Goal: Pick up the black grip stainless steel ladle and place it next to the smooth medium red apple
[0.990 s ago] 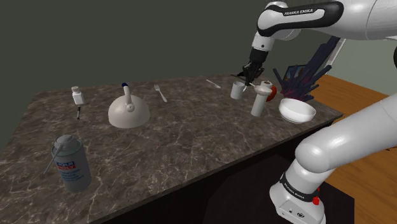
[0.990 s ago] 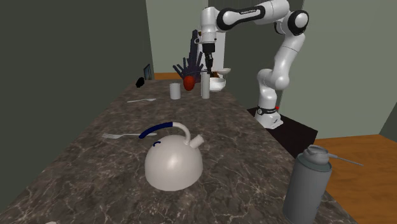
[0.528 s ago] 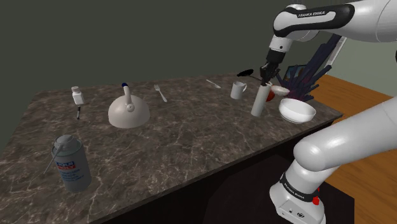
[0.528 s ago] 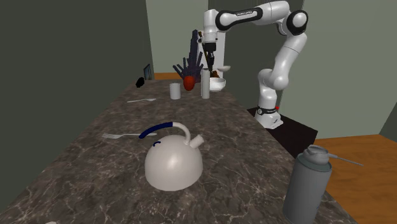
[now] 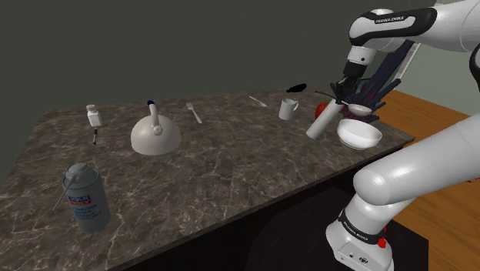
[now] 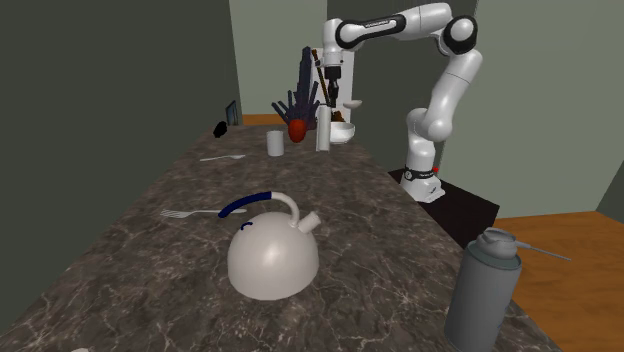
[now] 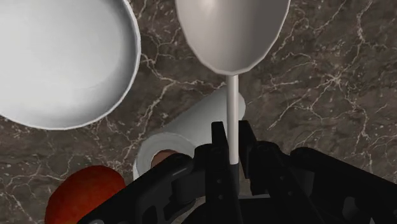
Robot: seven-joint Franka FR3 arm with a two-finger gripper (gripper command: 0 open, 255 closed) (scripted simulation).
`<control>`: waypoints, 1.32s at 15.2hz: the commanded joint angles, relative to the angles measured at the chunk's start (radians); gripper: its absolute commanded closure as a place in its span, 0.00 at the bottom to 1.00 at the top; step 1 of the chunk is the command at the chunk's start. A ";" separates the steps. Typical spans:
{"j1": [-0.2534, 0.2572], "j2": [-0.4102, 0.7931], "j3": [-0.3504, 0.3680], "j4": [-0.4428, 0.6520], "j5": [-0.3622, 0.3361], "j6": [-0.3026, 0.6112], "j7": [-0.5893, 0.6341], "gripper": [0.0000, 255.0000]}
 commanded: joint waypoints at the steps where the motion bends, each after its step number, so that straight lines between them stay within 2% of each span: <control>1: -0.017 0.019 -0.043 0.025 -0.014 -0.005 -0.058 1.00; 2: -0.026 0.038 -0.072 0.046 -0.020 -0.008 -0.098 1.00; 20: -0.032 0.075 -0.107 -0.165 -0.023 0.238 -0.119 1.00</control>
